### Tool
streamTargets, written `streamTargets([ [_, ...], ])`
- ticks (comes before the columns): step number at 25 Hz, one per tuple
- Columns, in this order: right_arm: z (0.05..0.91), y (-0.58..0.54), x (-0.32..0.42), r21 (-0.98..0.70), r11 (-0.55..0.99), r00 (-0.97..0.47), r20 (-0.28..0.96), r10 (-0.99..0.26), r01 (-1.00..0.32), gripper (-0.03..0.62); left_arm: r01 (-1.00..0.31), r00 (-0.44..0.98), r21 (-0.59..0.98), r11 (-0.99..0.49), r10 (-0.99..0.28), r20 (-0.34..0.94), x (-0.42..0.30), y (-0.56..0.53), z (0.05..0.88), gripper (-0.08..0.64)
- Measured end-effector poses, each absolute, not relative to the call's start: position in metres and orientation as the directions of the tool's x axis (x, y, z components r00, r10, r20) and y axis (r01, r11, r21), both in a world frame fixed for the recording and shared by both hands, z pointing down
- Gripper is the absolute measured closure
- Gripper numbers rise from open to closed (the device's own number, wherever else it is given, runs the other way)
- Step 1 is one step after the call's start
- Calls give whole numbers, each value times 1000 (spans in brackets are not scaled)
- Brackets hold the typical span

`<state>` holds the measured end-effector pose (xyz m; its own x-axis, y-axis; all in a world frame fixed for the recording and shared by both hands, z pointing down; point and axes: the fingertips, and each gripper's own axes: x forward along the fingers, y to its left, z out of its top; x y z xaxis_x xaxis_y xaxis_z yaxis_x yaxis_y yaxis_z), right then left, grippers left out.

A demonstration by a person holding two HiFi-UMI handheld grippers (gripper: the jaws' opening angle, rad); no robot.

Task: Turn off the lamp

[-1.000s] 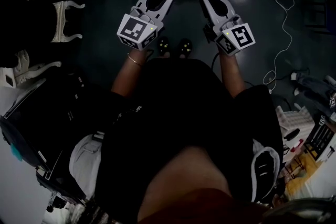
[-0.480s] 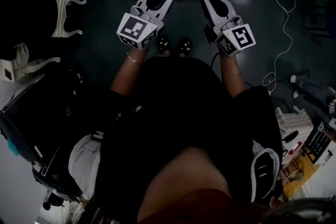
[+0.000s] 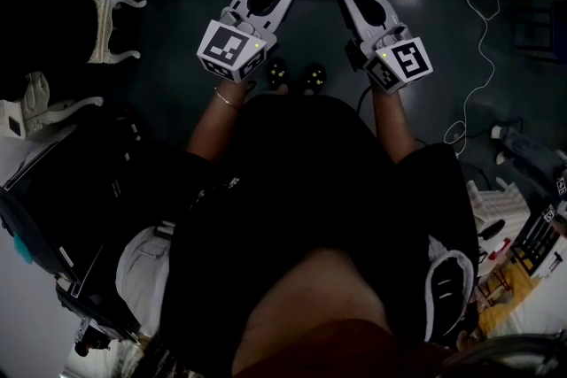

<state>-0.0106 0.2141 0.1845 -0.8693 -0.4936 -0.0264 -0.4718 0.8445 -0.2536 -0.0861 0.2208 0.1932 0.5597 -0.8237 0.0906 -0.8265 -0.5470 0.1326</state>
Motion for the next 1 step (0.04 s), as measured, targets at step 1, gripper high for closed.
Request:
streamTargets([
  [1,184,214,-11,-253,844,-869,-26,-494,-472,592,-826,560,132,-548,-823,91,-86,221,193,554],
])
